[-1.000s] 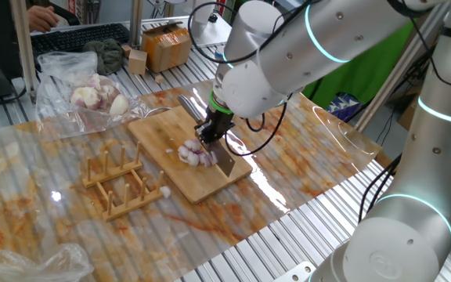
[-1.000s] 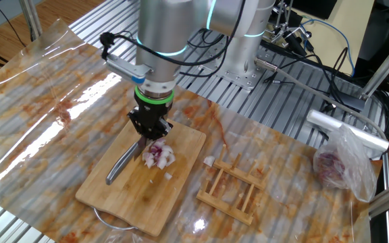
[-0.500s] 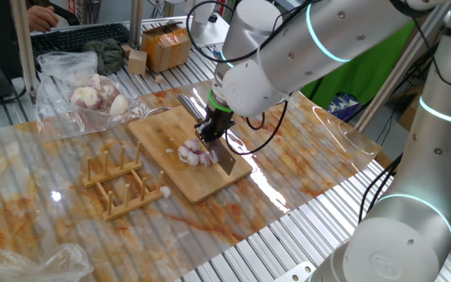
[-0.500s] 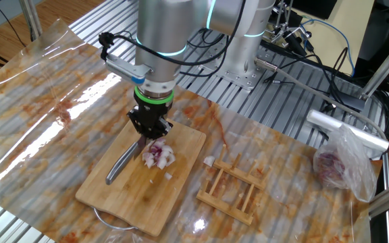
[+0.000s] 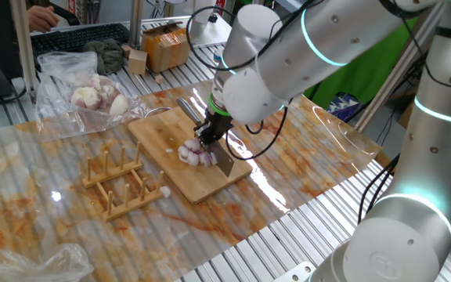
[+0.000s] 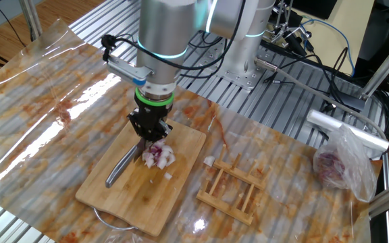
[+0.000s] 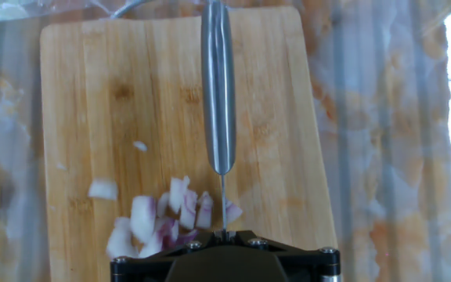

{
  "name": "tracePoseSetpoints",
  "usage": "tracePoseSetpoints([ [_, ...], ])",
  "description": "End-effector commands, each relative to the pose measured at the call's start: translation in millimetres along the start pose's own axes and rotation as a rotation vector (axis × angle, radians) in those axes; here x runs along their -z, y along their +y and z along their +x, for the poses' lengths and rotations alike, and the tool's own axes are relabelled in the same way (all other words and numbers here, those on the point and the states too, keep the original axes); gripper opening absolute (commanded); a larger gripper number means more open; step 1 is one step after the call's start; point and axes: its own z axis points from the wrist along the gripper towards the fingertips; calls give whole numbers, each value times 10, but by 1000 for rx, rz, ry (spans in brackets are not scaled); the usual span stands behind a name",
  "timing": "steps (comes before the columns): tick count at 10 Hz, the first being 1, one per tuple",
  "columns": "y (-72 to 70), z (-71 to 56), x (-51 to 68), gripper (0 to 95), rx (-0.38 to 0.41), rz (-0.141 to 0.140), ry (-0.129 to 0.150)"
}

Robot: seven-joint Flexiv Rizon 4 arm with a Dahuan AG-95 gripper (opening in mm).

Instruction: Chop the onions

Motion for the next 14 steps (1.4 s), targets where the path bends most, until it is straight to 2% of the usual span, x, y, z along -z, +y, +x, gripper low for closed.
tracePoseSetpoints([
  [1,45,-70,91,0,-32,-29,44],
  [3,45,-105,89,0,-61,-59,64],
  [6,66,-194,137,0,-74,-55,81],
  [8,95,-330,235,0,-83,-45,97],
  [10,131,-421,341,0,-119,-52,121],
  [13,194,-531,430,0,-144,-51,127],
  [14,212,-544,452,0,-176,-66,126],
])
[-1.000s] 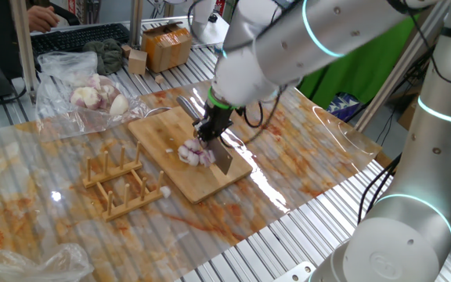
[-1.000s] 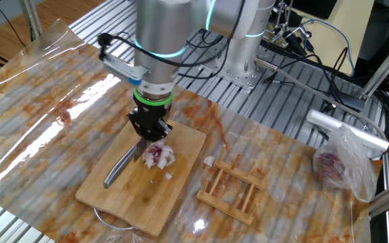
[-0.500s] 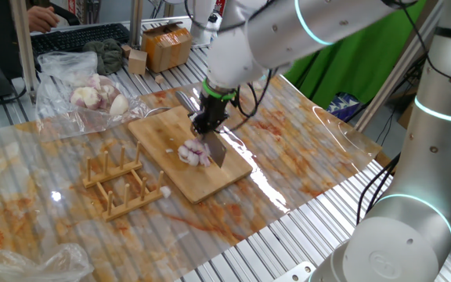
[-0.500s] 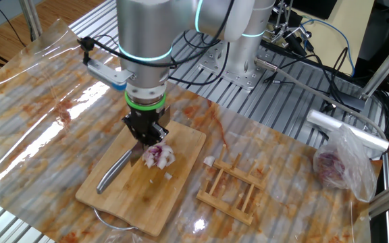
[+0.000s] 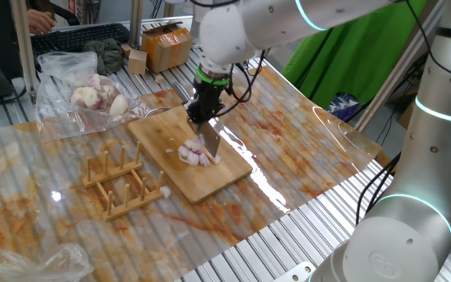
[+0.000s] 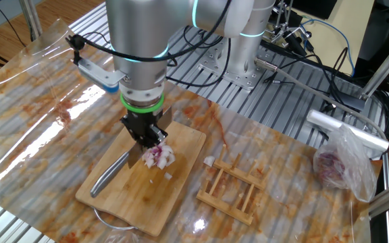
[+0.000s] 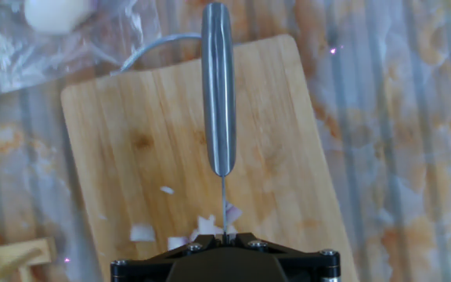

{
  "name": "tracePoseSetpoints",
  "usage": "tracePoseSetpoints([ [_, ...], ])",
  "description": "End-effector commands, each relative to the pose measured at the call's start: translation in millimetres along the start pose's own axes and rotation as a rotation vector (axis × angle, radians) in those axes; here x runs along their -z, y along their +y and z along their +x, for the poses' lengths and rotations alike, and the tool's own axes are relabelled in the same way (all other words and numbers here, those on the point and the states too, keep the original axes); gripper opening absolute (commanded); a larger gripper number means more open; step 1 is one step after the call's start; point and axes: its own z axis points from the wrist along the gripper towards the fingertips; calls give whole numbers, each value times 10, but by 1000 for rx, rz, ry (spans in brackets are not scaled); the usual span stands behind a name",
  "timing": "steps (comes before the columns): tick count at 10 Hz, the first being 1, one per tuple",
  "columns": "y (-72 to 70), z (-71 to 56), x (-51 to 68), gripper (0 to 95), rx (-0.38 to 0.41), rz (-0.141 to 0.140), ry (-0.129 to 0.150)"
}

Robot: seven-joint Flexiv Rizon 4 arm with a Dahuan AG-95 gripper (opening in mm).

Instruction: Chop the onions

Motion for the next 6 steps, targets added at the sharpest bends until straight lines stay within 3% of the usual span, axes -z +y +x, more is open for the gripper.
tracePoseSetpoints([
  [1,21,-12,53,0,-21,-15,-4],
  [3,20,-26,63,0,-34,-20,-5],
  [4,15,-55,51,0,-86,-35,0],
  [5,9,-83,54,0,-154,-34,-15],
  [6,-2,-102,52,0,-170,-26,-36],
])
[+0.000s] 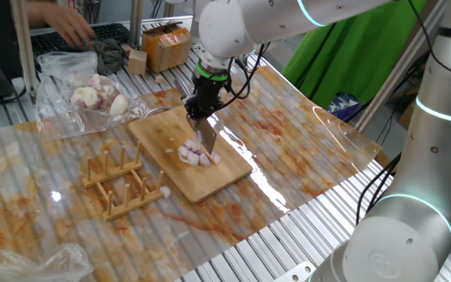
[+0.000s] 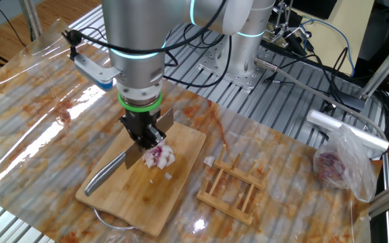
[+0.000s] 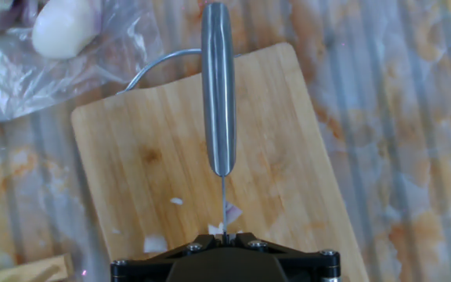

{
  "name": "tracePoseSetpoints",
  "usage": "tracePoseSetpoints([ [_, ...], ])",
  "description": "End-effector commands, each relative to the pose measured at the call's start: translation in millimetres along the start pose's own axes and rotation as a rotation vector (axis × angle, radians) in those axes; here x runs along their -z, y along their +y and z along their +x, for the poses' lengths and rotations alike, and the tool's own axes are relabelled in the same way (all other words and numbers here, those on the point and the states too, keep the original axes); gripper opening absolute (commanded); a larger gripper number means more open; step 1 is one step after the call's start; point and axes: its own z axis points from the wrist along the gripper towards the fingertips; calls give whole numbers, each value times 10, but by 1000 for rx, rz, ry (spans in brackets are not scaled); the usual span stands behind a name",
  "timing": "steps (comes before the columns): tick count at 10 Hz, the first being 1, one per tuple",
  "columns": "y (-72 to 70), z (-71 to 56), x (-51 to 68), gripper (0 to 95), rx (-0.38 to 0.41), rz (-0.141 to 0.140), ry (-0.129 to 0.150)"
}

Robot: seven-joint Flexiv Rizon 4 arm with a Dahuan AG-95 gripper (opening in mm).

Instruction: Chop the onions

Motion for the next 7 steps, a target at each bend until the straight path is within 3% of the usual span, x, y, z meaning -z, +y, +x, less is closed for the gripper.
tracePoseSetpoints([
  [1,-24,-79,8,0,-122,1,-40],
  [2,-31,-116,2,0,-189,-49,-50],
  [3,-46,-119,-8,0,-189,-88,-72],
  [4,-33,-116,-11,0,-160,-81,-78],
  [7,-9,-119,10,0,-152,-94,-86],
])
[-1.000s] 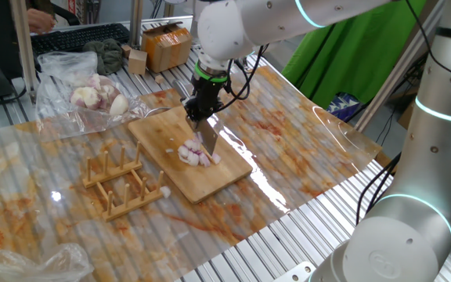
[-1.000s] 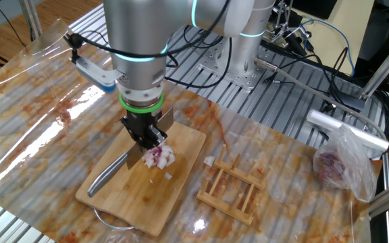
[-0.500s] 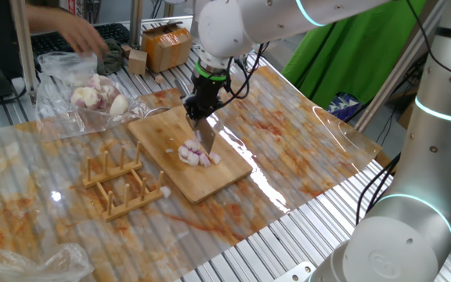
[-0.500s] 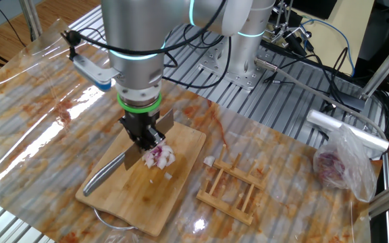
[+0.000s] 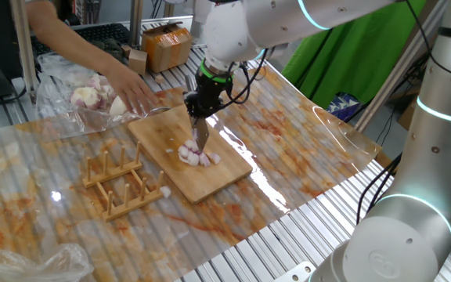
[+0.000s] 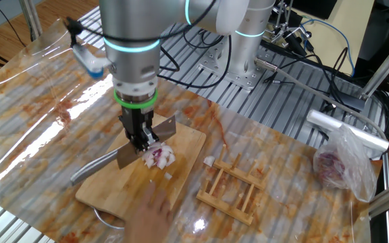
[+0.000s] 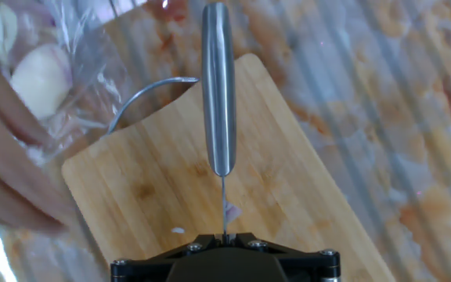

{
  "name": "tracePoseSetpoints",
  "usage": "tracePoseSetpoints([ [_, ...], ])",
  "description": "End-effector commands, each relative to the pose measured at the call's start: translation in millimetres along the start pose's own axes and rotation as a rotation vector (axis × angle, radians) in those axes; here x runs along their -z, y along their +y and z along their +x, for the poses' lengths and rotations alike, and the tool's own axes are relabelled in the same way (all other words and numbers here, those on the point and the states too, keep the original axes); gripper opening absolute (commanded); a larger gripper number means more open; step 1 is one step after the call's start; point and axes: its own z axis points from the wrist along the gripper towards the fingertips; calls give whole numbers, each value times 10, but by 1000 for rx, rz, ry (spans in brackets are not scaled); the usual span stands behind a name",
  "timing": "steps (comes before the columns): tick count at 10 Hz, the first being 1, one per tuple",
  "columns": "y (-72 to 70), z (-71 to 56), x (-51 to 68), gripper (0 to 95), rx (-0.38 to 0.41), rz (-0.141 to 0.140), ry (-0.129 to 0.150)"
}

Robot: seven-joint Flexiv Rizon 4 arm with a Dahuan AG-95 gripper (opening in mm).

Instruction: Chop the onions

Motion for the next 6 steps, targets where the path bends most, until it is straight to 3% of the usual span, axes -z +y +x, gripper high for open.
tracePoseSetpoints([
  [1,31,-23,22,0,48,-13,-8],
  [2,35,-62,42,0,55,-35,-32],
  [6,52,-159,72,0,106,-42,-30],
])
